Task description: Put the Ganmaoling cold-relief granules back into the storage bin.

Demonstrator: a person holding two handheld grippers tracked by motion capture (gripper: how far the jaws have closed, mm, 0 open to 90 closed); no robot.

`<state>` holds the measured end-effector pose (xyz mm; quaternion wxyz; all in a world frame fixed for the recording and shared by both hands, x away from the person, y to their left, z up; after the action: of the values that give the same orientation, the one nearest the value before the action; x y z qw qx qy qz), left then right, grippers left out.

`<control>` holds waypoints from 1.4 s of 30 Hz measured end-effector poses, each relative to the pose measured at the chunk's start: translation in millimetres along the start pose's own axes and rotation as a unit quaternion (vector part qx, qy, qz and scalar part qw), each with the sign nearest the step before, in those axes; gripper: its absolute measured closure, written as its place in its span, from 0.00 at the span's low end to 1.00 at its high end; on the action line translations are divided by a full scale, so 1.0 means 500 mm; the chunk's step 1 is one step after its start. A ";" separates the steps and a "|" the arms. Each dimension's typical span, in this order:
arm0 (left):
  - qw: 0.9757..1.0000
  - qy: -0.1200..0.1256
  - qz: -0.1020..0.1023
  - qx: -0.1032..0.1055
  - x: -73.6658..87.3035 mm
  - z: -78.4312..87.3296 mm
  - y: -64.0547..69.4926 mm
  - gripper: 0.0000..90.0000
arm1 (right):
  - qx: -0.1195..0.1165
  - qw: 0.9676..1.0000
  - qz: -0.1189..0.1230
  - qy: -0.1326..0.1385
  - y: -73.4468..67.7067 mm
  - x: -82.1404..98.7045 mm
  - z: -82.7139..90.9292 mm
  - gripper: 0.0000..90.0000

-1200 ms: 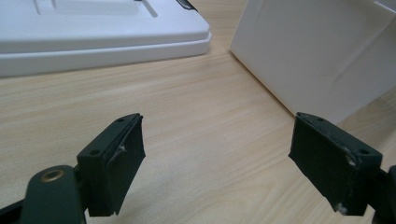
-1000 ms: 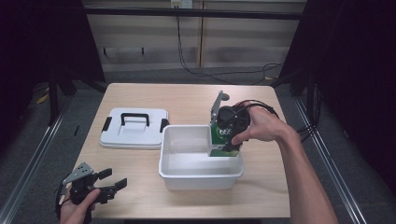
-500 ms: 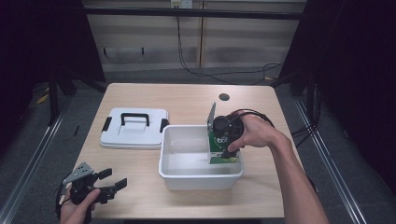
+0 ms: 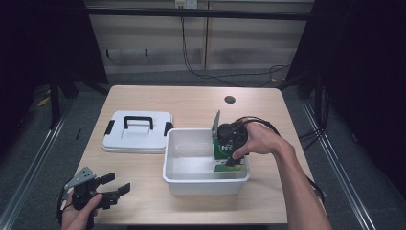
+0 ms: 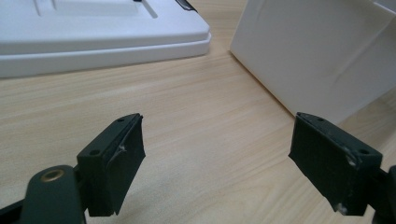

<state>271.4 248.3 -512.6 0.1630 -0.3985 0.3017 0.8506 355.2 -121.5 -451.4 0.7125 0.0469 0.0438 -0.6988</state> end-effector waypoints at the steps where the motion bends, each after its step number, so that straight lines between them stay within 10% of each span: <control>1: 1.000 0.001 0.001 0.000 -0.001 0.000 0.000 0.19 | -0.002 1.000 0.000 -0.002 0.000 0.001 -0.002 0.17; 42: 1.000 -0.001 -0.001 0.002 -0.001 -0.002 0.000 0.19 | -0.010 0.999 -0.018 -0.044 0.005 0.001 -0.054 0.15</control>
<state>272.1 247.7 -512.8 0.1648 -0.3971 0.3031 0.8505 357.8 -118.6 -478.4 0.7016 0.0084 0.0199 -0.7123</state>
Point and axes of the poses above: each handheld gripper's, and its own axes: z roughly backward along the jaws, x roughly out of its underside, y roughly to its right, the point moved 7 cm from there along -z, roughly forward along the jaws, and after that the axes turned 7 degrees about z, right-handed, at the moved point
